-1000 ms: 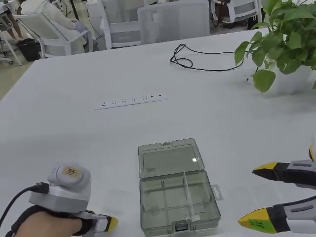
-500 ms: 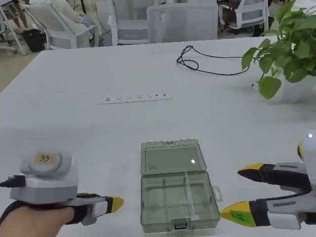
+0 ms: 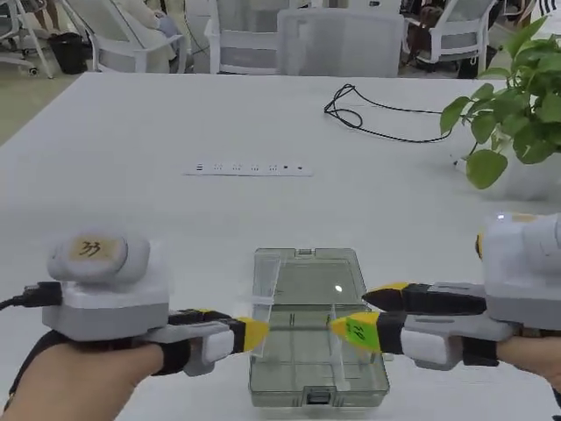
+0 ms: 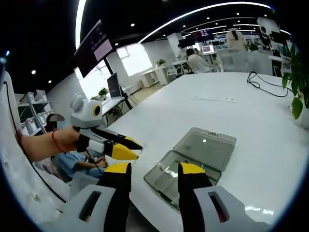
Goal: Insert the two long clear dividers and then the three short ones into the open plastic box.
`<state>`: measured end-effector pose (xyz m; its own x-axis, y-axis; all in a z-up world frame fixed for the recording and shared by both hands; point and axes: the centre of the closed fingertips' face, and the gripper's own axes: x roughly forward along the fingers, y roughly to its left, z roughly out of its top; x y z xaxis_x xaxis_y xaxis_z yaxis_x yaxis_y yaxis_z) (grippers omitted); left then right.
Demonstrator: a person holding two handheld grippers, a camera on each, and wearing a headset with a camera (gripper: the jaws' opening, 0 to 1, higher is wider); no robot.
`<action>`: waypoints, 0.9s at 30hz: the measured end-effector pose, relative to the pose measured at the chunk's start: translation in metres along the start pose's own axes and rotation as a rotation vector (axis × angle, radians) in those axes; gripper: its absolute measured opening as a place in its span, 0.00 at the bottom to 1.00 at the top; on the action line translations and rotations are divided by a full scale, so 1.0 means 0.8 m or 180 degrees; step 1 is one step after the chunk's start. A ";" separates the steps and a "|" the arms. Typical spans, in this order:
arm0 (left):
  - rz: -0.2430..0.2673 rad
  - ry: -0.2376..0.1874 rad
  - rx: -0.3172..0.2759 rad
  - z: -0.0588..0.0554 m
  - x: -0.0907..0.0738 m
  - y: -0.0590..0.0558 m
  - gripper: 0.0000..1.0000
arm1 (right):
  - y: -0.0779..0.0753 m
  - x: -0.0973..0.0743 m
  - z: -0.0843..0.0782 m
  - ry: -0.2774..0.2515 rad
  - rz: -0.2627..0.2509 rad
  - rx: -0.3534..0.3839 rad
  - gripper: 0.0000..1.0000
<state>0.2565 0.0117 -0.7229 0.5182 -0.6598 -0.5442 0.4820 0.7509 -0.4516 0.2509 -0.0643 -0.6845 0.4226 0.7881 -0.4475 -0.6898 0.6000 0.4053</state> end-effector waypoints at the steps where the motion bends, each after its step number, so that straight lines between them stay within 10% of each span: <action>1: -0.0028 -0.0012 0.0036 0.000 0.002 -0.006 0.30 | 0.000 0.004 0.002 -0.0017 -0.0036 0.0118 0.35; 13: -0.0259 -0.0033 0.0161 0.001 0.012 -0.042 0.30 | 0.008 0.041 -0.002 0.0022 -0.0095 0.0475 0.21; 27: -0.0317 -0.0045 0.0270 0.003 0.017 -0.046 0.33 | 0.009 0.044 0.000 -0.0032 -0.0222 0.0857 0.06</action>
<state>0.2475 -0.0250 -0.7114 0.4744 -0.7318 -0.4893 0.5892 0.6769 -0.4412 0.2610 -0.0319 -0.6974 0.4702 0.7442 -0.4743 -0.4784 0.6666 0.5716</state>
